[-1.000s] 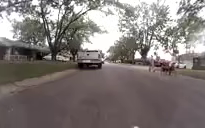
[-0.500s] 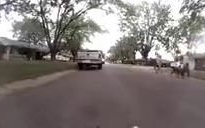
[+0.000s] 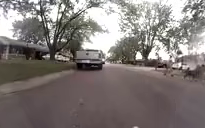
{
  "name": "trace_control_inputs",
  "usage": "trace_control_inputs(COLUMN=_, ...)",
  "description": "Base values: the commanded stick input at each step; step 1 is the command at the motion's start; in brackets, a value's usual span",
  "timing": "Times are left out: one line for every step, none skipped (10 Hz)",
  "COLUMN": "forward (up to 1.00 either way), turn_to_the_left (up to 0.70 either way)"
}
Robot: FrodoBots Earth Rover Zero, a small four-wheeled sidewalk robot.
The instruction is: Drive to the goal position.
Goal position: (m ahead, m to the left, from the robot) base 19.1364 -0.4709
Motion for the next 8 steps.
trace_control_inputs(forward=0.70, turn_to_the_left=-0.05)
trace_control_inputs(forward=0.70, turn_to_the_left=-0.32)
trace_control_inputs(forward=0.70, turn_to_the_left=-0.40)
trace_control_inputs(forward=0.70, turn_to_the_left=-0.40)
trace_control_inputs(forward=0.70, turn_to_the_left=-0.30)
trace_control_inputs(forward=0.70, turn_to_the_left=-0.12)
trace_control_inputs(forward=0.70, turn_to_the_left=-0.05)
trace_control_inputs(forward=0.70, turn_to_the_left=-0.05)
